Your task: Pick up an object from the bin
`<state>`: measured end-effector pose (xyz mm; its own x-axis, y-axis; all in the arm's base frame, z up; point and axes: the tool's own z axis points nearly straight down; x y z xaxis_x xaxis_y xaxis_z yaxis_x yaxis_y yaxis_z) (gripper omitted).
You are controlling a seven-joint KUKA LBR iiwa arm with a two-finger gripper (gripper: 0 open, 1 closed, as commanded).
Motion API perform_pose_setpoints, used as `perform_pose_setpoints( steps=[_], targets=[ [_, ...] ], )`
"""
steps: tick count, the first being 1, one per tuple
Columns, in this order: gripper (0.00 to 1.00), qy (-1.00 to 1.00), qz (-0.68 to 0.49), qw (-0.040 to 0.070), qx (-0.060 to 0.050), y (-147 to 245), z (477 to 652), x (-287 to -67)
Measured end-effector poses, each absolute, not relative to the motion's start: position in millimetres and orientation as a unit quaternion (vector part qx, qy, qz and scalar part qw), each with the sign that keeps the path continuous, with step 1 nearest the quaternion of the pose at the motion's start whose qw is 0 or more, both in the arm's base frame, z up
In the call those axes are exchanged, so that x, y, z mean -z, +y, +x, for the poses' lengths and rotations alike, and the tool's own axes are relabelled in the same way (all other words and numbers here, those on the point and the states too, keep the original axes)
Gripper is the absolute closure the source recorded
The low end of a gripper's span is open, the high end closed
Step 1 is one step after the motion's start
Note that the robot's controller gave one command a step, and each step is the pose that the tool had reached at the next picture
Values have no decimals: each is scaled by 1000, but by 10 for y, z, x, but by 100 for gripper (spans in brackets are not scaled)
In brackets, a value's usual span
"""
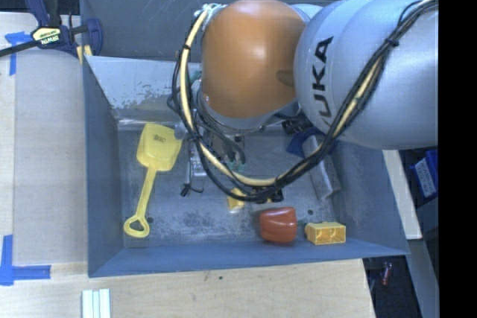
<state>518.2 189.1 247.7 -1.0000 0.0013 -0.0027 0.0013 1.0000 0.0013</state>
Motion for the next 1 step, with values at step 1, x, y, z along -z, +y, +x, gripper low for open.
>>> perform_pose_setpoints(
  steps=[1],
  targets=[
    [0,994,-111,3,-1,2259,5061,-1209]
  ],
)
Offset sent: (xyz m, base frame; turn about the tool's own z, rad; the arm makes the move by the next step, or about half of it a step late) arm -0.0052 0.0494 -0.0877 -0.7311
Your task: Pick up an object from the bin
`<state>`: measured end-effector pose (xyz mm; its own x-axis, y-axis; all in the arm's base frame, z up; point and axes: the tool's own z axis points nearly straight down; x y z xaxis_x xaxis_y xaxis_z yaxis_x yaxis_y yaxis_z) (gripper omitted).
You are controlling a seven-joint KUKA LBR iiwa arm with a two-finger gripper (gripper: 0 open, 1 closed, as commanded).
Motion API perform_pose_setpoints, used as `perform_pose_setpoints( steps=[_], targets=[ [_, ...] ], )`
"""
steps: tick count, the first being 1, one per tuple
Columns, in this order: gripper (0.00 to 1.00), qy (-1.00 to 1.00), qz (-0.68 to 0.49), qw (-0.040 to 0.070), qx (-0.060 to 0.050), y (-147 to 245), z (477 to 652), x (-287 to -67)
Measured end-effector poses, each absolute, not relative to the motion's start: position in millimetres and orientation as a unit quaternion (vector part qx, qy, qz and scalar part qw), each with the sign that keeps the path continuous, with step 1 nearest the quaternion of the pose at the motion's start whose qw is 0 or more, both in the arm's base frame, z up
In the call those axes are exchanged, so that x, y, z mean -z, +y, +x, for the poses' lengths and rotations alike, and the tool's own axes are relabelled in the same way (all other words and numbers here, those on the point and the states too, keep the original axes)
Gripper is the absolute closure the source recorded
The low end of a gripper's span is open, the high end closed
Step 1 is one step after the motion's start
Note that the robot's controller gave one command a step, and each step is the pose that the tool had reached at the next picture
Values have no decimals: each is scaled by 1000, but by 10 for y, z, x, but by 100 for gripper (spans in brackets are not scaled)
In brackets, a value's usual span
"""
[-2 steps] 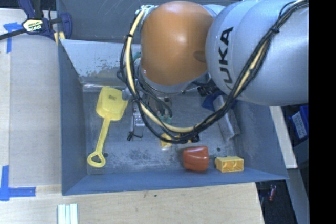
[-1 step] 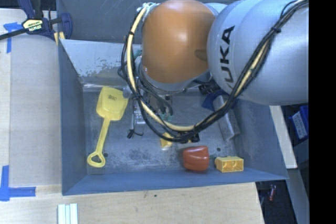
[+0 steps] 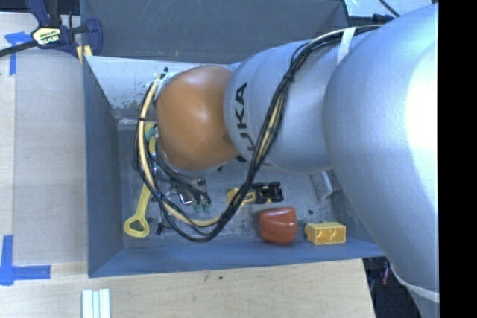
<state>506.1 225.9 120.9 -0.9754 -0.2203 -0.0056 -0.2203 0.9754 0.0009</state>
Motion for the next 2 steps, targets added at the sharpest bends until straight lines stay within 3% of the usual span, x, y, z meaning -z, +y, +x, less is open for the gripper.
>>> perform_pose_setpoints(
  steps=[1,2],
  targets=[
    [0,935,-356,6,-1,2390,5147,-1620],
    [0,891,-454,3,0,2046,6218,-1144]
  ],
)
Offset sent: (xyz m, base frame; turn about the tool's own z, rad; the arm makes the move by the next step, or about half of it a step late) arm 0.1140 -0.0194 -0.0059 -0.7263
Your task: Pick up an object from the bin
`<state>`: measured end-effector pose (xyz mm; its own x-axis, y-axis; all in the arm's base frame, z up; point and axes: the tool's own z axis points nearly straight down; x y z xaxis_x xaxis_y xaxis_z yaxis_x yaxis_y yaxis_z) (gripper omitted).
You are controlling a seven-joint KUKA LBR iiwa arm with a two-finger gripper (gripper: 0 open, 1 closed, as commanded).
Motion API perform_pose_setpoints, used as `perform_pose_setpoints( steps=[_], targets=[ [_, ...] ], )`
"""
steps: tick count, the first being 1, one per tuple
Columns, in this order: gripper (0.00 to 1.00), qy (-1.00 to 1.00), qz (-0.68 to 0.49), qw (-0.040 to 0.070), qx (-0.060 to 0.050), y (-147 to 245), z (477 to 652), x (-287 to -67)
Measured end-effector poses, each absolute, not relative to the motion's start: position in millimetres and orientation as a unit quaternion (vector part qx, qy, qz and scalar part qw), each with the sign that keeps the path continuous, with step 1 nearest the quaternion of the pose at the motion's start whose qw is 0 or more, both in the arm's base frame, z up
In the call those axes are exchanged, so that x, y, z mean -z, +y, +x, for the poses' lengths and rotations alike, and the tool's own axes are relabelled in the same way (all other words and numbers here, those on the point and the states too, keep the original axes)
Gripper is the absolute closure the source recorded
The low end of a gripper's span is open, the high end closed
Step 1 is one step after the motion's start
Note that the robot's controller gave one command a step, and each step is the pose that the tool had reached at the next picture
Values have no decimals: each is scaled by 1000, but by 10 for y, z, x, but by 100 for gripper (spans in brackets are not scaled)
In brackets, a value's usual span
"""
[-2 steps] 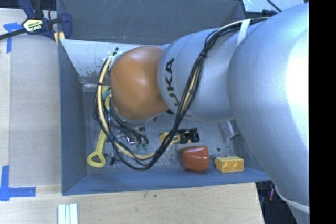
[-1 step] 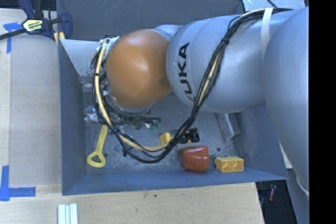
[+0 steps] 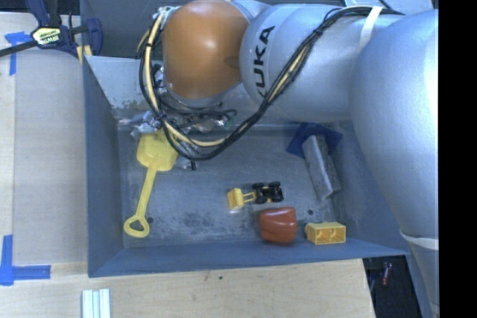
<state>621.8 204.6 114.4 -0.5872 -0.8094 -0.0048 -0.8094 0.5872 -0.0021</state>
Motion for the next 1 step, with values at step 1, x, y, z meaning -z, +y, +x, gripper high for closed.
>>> perform_pose_setpoints(
  steps=[1],
  targets=[
    [0,785,-619,4,1,2348,5700,-704]
  ],
)
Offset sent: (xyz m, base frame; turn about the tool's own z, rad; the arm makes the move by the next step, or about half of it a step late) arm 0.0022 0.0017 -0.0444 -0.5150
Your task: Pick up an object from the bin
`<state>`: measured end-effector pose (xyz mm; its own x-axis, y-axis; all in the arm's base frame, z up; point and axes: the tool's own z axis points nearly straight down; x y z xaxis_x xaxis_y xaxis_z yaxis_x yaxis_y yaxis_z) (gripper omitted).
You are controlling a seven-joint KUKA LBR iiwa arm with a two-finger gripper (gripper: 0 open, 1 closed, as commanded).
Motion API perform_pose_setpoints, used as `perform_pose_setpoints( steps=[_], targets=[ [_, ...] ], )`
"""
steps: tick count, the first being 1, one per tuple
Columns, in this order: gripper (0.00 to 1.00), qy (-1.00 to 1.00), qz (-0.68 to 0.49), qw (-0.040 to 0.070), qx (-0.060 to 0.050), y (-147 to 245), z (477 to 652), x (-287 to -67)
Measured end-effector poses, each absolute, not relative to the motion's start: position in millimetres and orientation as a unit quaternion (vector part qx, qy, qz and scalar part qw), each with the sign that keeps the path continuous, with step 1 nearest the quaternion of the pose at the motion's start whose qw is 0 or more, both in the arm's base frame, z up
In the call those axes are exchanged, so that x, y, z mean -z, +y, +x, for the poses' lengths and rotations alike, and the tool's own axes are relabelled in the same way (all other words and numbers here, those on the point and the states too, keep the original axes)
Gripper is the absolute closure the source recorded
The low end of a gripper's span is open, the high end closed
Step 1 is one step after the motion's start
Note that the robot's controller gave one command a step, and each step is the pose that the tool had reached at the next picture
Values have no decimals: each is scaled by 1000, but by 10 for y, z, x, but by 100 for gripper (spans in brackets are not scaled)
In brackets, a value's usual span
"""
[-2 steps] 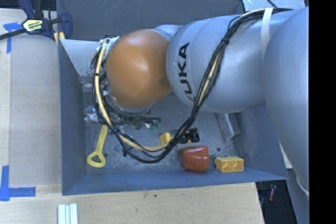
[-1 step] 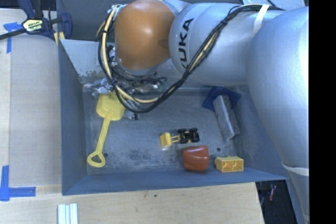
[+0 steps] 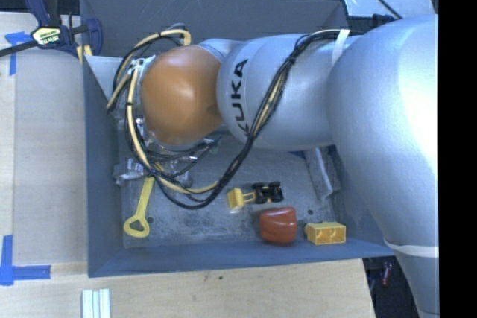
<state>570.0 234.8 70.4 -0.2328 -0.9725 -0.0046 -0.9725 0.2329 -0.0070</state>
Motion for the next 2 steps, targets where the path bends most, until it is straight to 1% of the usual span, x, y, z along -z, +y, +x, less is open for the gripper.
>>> perform_pose_setpoints(
  steps=[1,2],
  targets=[
    [100,747,-665,4,0,2065,6244,-707],
    [100,747,-664,4,0,2066,6244,-708]
  ],
)
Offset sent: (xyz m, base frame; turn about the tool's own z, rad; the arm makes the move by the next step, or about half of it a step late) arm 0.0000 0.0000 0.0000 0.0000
